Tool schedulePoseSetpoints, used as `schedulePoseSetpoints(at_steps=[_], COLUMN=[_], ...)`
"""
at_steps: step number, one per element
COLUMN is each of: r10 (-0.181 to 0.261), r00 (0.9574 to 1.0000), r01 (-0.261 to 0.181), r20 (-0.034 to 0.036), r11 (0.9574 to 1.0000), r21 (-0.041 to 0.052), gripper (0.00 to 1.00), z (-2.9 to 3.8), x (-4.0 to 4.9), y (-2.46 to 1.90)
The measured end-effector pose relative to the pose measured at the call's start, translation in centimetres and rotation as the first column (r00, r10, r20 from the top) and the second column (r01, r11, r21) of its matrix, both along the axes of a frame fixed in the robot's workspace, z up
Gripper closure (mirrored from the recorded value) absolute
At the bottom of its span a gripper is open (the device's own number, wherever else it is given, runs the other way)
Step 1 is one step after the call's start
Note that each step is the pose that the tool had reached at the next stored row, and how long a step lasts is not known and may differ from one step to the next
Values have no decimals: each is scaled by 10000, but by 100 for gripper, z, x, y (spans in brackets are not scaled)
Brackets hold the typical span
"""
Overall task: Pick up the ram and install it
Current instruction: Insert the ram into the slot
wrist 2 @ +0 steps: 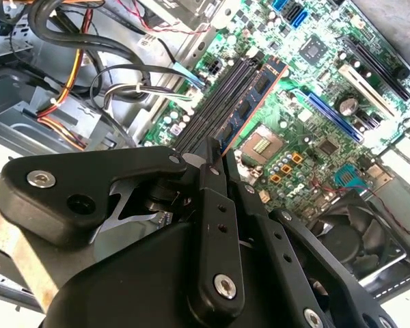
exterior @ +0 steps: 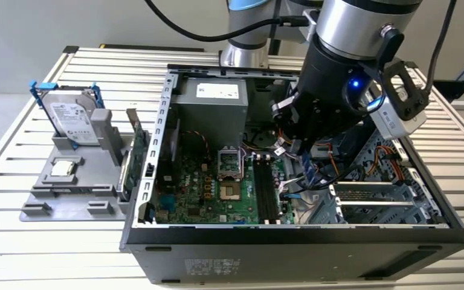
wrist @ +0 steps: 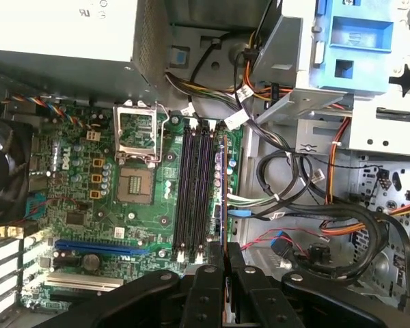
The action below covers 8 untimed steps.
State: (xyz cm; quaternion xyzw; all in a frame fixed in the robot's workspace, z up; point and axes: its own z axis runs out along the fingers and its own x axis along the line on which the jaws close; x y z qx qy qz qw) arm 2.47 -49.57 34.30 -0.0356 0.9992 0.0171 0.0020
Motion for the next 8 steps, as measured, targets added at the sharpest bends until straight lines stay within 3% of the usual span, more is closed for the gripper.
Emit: schedulePoseSetpoints(at_steps=[8], r10=[-335], r00=[9994], r01=[335], r20=[-1], r11=[9994], r21=[-1], gripper=[100], z=[-49], x=[0], y=[2])
